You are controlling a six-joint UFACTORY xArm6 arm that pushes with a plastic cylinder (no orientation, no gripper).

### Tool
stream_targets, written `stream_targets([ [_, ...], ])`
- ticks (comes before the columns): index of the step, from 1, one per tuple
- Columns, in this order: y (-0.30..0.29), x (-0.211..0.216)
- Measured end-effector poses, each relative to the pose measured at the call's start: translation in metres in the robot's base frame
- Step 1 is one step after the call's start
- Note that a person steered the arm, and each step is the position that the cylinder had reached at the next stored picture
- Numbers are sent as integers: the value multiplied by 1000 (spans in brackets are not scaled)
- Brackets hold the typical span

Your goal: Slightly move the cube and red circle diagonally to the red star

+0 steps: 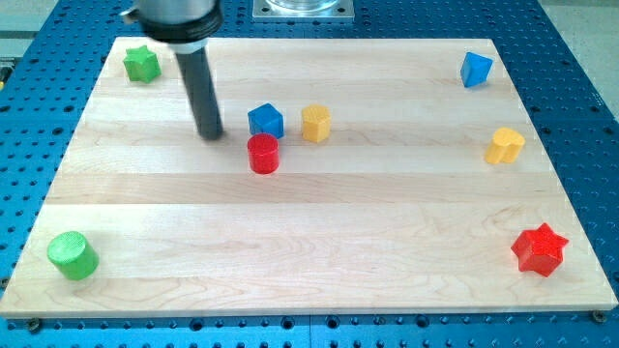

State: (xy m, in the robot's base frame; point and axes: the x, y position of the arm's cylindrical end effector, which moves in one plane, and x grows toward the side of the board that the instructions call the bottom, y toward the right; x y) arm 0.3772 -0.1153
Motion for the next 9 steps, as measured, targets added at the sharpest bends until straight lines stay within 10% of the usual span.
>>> stream_targets([
  [9, 71, -11],
])
